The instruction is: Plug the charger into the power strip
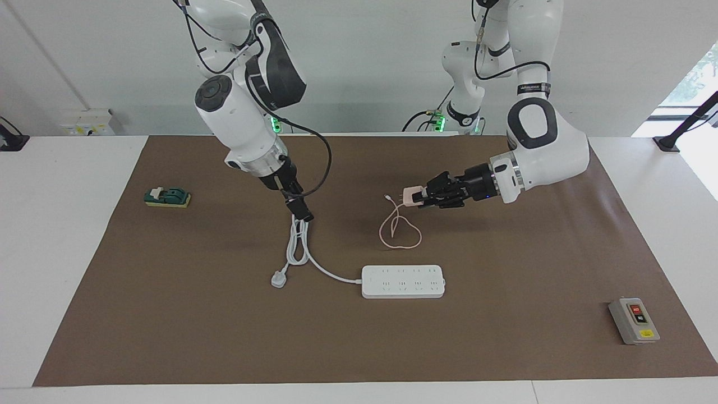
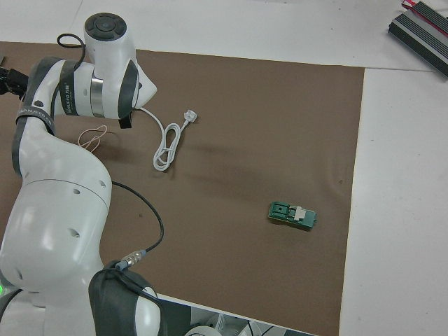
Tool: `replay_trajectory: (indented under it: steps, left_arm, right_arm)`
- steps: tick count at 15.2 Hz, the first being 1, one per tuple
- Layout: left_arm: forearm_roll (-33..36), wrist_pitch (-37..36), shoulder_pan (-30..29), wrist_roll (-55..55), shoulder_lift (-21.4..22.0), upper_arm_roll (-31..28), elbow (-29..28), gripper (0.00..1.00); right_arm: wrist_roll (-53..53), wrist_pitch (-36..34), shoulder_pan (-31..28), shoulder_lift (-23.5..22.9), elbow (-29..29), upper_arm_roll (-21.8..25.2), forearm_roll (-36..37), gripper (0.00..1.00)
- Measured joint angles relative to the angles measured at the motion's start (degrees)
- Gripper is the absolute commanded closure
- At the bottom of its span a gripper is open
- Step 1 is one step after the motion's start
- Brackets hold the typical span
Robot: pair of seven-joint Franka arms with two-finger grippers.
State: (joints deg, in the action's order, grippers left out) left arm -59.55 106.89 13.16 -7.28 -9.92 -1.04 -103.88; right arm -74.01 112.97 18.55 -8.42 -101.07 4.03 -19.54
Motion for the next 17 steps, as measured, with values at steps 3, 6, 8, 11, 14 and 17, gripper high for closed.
replay_trajectory:
  steps: [3, 6, 8, 11, 14, 17]
  left_arm:
    - [11.03, -5.68, 0.00, 10.87, 0.31, -0.29, 6.66, 1.00]
    - [18.95, -10.58, 0.09, 19.49, 0.32, -0.41, 11.92, 1.00]
    - [22.35, -11.05, 0.30, 22.33, 0.31, -0.14, 12.99, 1.00]
    - [27.10, -11.06, 0.75, 23.13, 0.26, -0.03, 13.62, 1.00]
    - [34.86, -11.03, 0.80, 24.87, 0.42, 0.06, 14.86, 1.00]
    - [38.58, -11.12, 2.19, 30.54, 1.21, 0.28, 15.66, 1.00]
  right_arm:
    - [8.68, -3.12, -2.99, 1.36, 0.03, 0.10, 2.00, 0.00]
    - [13.03, -5.32, -3.61, 2.69, 0.07, 0.07, 7.59, 0.00]
    - [16.17, -7.39, -3.70, 3.61, 0.08, 0.04, 10.68, 0.00]
    - [24.46, -11.35, -6.18, 5.65, 0.09, 0.11, 12.26, 0.00]
    - [33.21, -14.97, -9.71, 8.06, 0.09, 0.21, 12.27, 0.00]
    - [34.60, -18.02, -11.38, 10.03, 0.09, 0.23, 12.28, 0.00]
